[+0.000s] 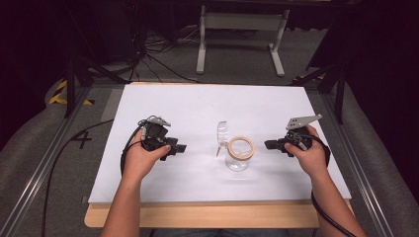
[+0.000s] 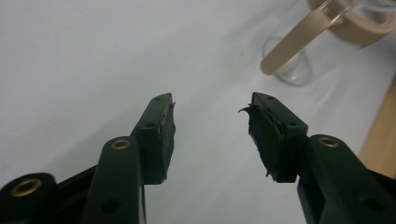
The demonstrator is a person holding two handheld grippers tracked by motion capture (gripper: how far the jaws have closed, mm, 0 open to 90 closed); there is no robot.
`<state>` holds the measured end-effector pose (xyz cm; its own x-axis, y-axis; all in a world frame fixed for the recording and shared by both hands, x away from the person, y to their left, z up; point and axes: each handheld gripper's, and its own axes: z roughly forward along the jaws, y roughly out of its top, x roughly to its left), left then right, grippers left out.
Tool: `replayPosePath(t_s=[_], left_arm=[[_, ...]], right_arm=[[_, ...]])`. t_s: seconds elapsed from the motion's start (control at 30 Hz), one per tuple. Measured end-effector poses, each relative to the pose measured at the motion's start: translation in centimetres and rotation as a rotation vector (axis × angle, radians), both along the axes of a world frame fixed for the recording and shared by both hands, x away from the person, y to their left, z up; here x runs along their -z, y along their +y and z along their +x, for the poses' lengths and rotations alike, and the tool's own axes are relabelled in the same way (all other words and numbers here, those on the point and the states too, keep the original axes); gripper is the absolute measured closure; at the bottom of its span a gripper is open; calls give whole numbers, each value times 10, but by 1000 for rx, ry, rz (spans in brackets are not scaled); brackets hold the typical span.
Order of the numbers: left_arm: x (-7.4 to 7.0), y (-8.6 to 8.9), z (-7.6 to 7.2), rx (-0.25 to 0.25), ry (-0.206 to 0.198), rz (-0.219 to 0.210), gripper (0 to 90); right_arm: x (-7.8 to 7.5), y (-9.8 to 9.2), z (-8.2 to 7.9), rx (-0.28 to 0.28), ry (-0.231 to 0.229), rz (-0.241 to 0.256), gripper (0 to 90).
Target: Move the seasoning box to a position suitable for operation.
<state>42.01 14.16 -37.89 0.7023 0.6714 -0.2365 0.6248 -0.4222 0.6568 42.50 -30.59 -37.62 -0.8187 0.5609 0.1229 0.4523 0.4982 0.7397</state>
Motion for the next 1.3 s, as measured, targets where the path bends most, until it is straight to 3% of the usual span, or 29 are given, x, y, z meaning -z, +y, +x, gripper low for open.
replayPosePath(t_s=[0.07,0.13,0.33,0.53,0.67,1.3], left_arm=[[-2,0,-1,-3,5,16,551],[-4,-1,-4,-8,-20,31,578],[-11,-7,-11,43,-64,37,595],[-15,-10,-20,78,-58,70,616],[-18,-6,-25,70,-55,79,627],[-14,-5,-28,94,-39,79,643]], right_arm=[[0,0,0,-1,-2,1,900],[0,0,0,-5,-2,2,900],[0,2,1,-11,-6,9,900],[2,8,7,-32,0,20,900],[4,16,11,-55,2,13,900],[36,39,23,-110,55,-41,900]])
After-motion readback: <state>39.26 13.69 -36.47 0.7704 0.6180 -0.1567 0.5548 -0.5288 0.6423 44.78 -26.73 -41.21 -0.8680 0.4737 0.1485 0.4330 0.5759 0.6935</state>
